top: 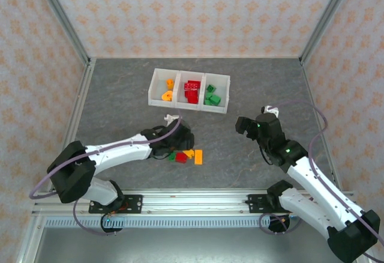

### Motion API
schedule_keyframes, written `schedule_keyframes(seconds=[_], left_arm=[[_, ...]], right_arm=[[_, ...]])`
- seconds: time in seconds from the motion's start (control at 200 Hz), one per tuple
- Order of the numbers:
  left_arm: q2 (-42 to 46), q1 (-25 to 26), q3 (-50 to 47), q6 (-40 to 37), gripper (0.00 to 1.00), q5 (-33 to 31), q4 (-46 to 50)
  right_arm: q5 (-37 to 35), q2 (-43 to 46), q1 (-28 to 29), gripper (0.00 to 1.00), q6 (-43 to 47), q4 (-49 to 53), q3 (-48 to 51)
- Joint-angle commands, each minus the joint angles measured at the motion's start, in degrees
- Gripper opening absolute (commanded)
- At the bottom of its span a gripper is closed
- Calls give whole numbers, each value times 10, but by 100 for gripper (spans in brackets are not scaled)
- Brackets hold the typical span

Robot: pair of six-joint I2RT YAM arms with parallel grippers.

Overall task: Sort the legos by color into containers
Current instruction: Pick up the lego from the middle-left of the table.

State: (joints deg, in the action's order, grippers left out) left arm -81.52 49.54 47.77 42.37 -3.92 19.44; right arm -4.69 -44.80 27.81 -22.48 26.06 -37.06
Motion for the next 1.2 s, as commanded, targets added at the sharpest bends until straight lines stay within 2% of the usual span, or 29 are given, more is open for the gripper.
schedule_keyframes(seconds=[0.0, 0.3, 0.445, 0.801, 1.196], left_arm=[[-16, 47, 50, 50, 79, -25, 40], [-133, 153, 142, 132, 77, -46, 137], [-169, 182, 133, 157, 77, -18, 118], [-204, 183, 129, 168, 76, -25, 125], [-266, 154, 160, 152, 72, -46, 119]], right_arm=[[-11, 2, 0, 100, 2, -7, 4], [-12, 9, 0, 100, 0, -7, 4], [-10, 9, 0, 100, 1, -8, 5], [-8, 11, 0, 100, 1, -8, 5], [-10, 14, 0, 100, -1, -8, 5]])
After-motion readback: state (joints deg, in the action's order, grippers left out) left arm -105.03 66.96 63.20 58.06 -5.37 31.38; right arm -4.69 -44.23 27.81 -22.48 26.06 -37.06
